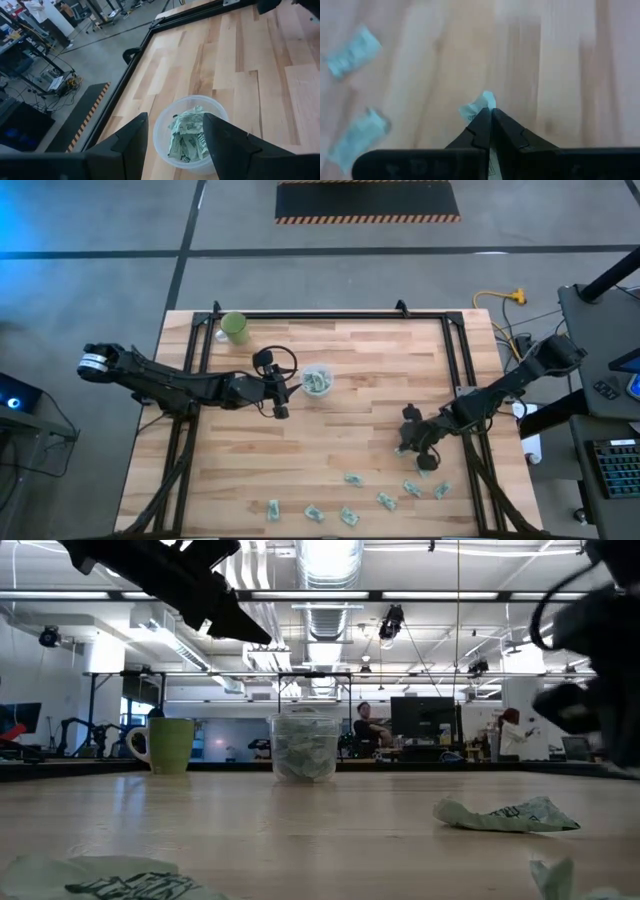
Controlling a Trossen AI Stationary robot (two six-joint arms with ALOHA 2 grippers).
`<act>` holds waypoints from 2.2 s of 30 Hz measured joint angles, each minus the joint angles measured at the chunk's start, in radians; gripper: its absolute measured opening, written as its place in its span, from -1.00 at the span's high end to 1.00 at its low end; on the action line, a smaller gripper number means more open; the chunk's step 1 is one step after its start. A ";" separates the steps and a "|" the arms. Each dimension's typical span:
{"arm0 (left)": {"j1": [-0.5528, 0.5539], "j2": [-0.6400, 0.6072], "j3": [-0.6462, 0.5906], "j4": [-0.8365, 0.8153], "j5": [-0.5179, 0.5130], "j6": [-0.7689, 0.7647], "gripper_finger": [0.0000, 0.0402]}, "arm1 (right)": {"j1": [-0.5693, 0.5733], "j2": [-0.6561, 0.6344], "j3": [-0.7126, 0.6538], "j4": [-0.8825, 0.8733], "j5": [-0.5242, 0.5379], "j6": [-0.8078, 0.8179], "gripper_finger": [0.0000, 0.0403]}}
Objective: Pick and place Stevia / Truvia into bins
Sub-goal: Put the green stevia packet into the transparent container
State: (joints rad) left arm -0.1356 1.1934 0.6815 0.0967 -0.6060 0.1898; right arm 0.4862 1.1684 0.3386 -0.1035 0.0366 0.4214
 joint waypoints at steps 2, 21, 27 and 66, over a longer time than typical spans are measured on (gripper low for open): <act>0.000 0.000 0.000 -0.001 0.000 0.000 0.14 | 0.000 0.000 0.037 0.002 0.037 -0.072 0.96; -0.001 -0.019 0.002 -0.020 -0.037 0.010 0.14 | -0.262 -0.001 0.258 0.277 0.465 -0.637 0.96; -0.006 -0.101 0.002 -0.192 -0.084 -0.071 0.14 | -0.446 0.056 0.257 0.460 0.191 -0.661 0.96; -0.148 -0.253 -0.070 -0.446 0.235 -0.410 0.14 | -0.677 0.733 0.885 0.068 -0.064 -0.739 0.96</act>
State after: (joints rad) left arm -0.2836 0.9401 0.6116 -0.3496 -0.3705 -0.2199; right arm -0.1909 1.9011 1.2240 -0.0351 -0.0273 -0.3172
